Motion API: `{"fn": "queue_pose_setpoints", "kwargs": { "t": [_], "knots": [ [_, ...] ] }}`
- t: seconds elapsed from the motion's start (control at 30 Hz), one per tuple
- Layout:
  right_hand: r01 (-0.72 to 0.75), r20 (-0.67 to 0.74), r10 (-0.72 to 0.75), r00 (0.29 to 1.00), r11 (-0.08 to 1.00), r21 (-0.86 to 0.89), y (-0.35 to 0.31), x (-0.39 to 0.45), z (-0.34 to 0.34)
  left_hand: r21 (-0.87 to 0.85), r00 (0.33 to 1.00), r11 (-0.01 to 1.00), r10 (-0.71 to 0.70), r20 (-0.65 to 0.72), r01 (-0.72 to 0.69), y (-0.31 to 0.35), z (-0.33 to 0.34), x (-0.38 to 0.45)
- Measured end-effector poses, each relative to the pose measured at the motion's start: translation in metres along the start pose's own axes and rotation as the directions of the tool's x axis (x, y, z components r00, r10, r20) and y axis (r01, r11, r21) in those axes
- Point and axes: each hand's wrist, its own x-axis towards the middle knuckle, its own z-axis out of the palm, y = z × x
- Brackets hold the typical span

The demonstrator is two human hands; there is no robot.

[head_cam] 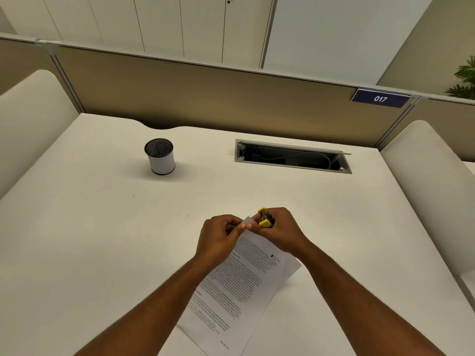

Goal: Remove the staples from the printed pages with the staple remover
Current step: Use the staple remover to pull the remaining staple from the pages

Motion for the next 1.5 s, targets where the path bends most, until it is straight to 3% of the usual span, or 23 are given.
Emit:
{"fn": "queue_pose_setpoints", "kwargs": {
  "t": [0.43, 0.53, 0.77, 0.9, 1.13, 1.5],
  "knots": [
    [0.023, -0.07, -0.031, 0.997, 0.994, -0.11, 0.002, -0.002, 0.002, -0.01, 0.998, 0.998, -0.058, 0.012, 0.058, 0.002, 0.0, 0.002],
    [0.153, -0.2, -0.211, 0.957, 0.95, -0.272, 0.0, -0.007, 0.005, -0.036, 0.994, 0.994, -0.106, -0.007, 0.106, 0.002, 0.001, 0.002],
    [0.263, -0.268, -0.437, 0.858, 0.824, -0.501, -0.002, -0.016, 0.016, -0.017, 0.992, 0.992, -0.124, -0.019, 0.124, 0.005, 0.002, -0.001],
    [0.185, -0.264, -0.349, 0.899, 0.85, -0.493, -0.002, -0.018, 0.024, -0.074, 0.997, 0.994, -0.075, -0.012, 0.074, 0.005, 0.0, -0.002],
    [0.108, -0.323, -0.258, 0.911, 0.902, -0.417, -0.005, -0.017, 0.026, -0.045, 1.0, 0.999, -0.017, -0.003, 0.017, 0.006, 0.001, -0.004],
    [0.161, -0.168, -0.315, 0.934, 0.792, -0.589, 0.0, -0.014, 0.027, 0.132, 0.999, 0.991, 0.001, -0.042, 0.005, 0.009, 0.001, -0.003]
  ]
}}
